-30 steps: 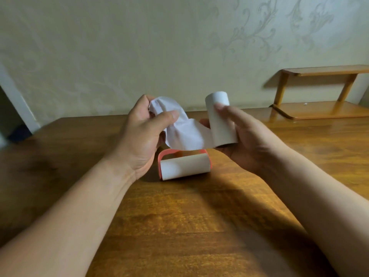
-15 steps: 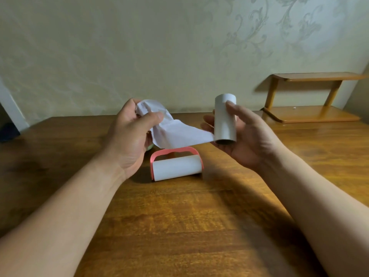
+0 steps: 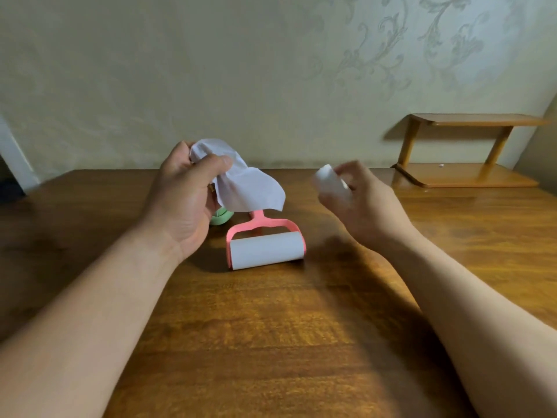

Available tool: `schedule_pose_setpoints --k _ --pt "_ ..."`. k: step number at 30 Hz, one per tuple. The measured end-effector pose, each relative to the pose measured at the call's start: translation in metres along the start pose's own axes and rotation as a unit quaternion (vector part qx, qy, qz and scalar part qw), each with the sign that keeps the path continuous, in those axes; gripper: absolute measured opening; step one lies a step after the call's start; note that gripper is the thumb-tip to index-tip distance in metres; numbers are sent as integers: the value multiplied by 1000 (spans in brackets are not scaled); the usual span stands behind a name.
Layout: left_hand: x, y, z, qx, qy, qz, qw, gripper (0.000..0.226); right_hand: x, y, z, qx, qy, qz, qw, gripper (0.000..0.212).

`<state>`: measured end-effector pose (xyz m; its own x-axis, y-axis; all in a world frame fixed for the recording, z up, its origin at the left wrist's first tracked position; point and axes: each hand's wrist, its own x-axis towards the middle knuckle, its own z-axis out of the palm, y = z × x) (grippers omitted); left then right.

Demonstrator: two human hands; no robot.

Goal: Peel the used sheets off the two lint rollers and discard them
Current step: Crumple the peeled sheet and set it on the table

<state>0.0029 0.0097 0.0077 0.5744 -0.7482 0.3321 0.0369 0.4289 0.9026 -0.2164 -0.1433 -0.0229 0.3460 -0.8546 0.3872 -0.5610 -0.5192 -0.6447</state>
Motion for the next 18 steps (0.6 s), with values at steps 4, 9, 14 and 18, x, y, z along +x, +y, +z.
schedule_pose_setpoints --k 4,9,14,18 --pt "-2 -1 2 -2 -22 -10 1000 19 3 0 15 -148 -101 -47 983 51" --pt "-5 -3 6 -16 -68 -22 997 14 7 4 22 -187 -139 -15 972 98" --pt "-7 -3 8 -33 -98 -29 994 27 2 -4 11 -131 -59 -61 988 66" --pt "-10 -6 12 -36 -99 -14 994 22 -16 -31 -1 148 32 -105 983 35"
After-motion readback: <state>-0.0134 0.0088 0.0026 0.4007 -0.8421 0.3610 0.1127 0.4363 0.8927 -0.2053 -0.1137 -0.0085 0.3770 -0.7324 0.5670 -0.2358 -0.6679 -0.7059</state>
